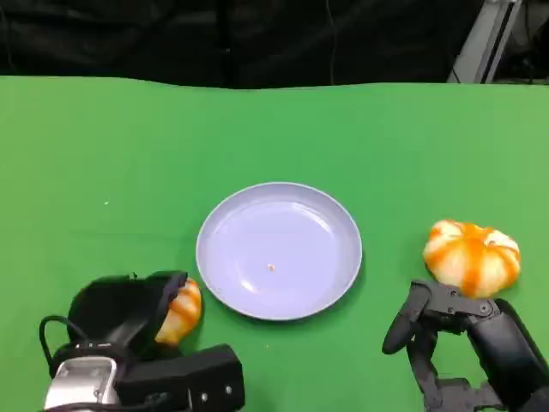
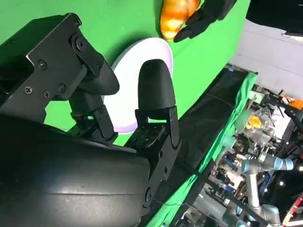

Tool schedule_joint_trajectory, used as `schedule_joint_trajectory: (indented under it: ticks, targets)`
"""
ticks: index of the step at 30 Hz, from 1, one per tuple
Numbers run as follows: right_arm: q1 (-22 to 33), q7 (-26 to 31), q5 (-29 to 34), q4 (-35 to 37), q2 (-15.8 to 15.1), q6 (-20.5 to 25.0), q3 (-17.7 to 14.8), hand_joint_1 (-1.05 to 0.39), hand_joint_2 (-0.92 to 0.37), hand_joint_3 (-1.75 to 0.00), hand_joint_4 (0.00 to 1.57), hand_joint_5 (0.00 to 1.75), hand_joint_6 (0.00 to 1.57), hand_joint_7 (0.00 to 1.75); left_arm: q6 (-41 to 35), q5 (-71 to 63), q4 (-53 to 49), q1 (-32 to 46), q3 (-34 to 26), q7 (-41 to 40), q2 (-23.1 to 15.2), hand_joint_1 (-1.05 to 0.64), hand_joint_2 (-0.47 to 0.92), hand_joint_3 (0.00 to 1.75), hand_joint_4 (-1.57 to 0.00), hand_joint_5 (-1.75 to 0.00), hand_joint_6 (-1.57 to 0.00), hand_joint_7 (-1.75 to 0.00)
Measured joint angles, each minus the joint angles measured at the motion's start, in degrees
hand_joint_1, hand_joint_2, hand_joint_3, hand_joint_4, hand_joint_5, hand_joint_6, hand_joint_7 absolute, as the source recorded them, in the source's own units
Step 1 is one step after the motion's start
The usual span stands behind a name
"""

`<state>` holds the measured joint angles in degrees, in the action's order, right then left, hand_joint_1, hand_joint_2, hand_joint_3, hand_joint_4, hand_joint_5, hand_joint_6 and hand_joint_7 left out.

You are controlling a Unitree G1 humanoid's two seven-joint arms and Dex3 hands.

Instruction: Grasp the bread from the table and place it into the plate.

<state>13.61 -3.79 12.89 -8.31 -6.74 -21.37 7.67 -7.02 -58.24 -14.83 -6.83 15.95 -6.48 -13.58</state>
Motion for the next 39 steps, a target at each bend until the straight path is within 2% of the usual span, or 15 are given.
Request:
schedule_joint_trajectory:
  ticks: [1, 4, 7, 8, 12, 13, 14, 15, 18, 21, 23, 25, 26, 33, 39]
  targets:
    - [0.04, 0.01, 0.03, 0.00, -0.01, 0.00, -0.05, 0.11, -0.30, -1.46, 0.84, 1.64, 0.80, 1.33, 1.09, 0.69, -1.17, -0.16, 0.06, -2.18, -0.38, -0.20, 0.92, 0.18, -0.78, -1.35, -1.13, -0.38]
    - [0.10, 0.01, 0.11, -0.01, -0.01, 0.01, -0.11, 0.11, -0.30, -1.46, 0.84, 1.65, 0.80, 1.33, 4.07, 2.53, -3.12, -0.22, 0.54, -7.66, -1.32, -0.21, 0.92, 0.20, -0.74, -1.69, -0.79, -1.23]
    - [0.04, 0.02, 0.09, 0.00, 0.00, 0.00, -0.12, 0.11, -0.30, -1.46, 0.84, 1.64, 0.80, 1.33, 6.18, 3.67, -3.04, 0.63, 0.84, -11.82, -2.44, -0.27, 0.92, 0.10, -0.76, -1.74, -0.63, -1.57]
    - [0.01, 0.02, 0.09, 0.01, 0.00, 0.00, -0.13, 0.11, -0.30, -1.46, 0.84, 1.64, 0.80, 1.34, 6.76, 4.04, -2.98, 0.97, 0.88, -13.47, -2.68, -0.29, 0.92, 0.08, -0.76, -1.74, -0.61, -1.61]
    - [-0.17, 0.02, 0.03, 0.33, 0.00, -0.20, -0.19, 0.12, -0.31, -1.45, 0.84, 1.66, 0.80, 1.34, 8.06, 5.16, -1.64, 3.22, 0.76, -17.93, -3.31, -0.22, 0.92, 0.15, -0.74, -1.75, -0.68, -1.45]
    - [-0.23, 0.02, 0.03, 0.38, -0.01, -0.22, -0.20, 0.12, -0.32, -1.45, 0.84, 1.66, 0.80, 1.34, 8.15, 5.57, -1.42, 3.48, 0.75, -18.17, -3.34, -0.26, 0.92, 0.10, -0.74, -1.75, -0.81, -1.10]
    - [-0.36, 0.02, 0.04, 0.42, 0.00, -0.24, -0.18, 0.12, -0.32, -1.45, 0.84, 1.65, 0.80, 1.34, 7.97, 5.74, -0.76, 3.91, 0.67, -18.38, -3.41, -0.29, 0.92, 0.07, -0.75, -1.75, -0.88, -0.94]
    - [-0.47, 0.06, 0.08, 0.43, 0.00, -0.29, -0.20, 0.12, -0.32, -1.44, 0.84, 1.65, 0.80, 1.33, 7.77, 5.73, 0.34, 4.72, 0.54, -19.31, -3.51, -0.31, 0.92, 0.04, -0.75, -1.75, -0.90, -0.94]
    - [-0.59, 0.17, 0.25, 0.42, 0.00, -0.29, -0.23, 0.11, -0.32, -1.44, 0.83, 1.64, 0.80, 1.34, 7.57, 5.02, 3.31, 6.44, -0.10, -22.68, -3.74, -0.30, 0.92, 0.04, -0.77, -1.75, -0.87, -1.10]
    - [-0.59, 0.17, 0.21, 0.42, 0.00, -0.29, -0.23, 0.11, -0.31, -1.45, 0.83, 1.64, 0.80, 1.34, 10.12, 5.93, 4.44, 7.18, -0.70, -25.90, -4.52, -0.16, 0.91, 0.10, -0.82, -1.73, -0.92, -1.09]
    - [-0.62, 0.17, 0.16, 0.43, 0.06, -0.29, -0.21, 0.11, -0.31, -1.45, 0.83, 1.64, 0.80, 1.34, 13.27, 6.85, 4.45, 7.08, -0.80, -28.38, -4.73, -0.13, 0.65, 0.73, -0.86, -1.70, -0.89, -1.21]
    - [-0.64, 0.17, 0.16, 0.43, 0.20, -0.29, -0.17, 0.11, -0.30, -1.46, 0.84, 1.65, 0.80, 1.34, 15.41, 7.22, 4.36, 6.60, -0.79, -29.85, -4.75, -0.12, 0.51, 1.03, -0.85, -1.72, -0.85, -1.35]
    - [-0.64, 0.17, 0.17, 0.44, 0.23, -0.29, -0.17, 0.11, -0.30, -1.46, 0.84, 1.65, 0.80, 1.34, 16.06, 7.32, 4.22, 6.12, -0.79, -30.05, -4.75, -0.12, 0.48, 1.09, -0.85, -1.74, -0.83, -1.40]
    - [-0.68, 0.15, 0.11, 0.45, 0.25, -0.29, -0.09, 0.12, -0.32, -1.44, 0.82, 1.65, 0.80, 1.34, 17.26, 8.48, 4.09, 0.26, -0.11, -30.02, -3.12, -0.15, 0.44, 1.22, -0.86, -1.75, -0.77, -1.52]
    - [-0.64, 0.13, 0.03, 0.47, 0.26, -0.31, -0.03, 0.12, -0.32, -1.44, 0.83, 1.65, 0.79, 1.33, 20.27, 11.10, 0.80, -4.31, 1.19, -28.81, -1.18, -0.16, 0.42, 1.25, -0.86, -1.75, -0.78, -1.52]
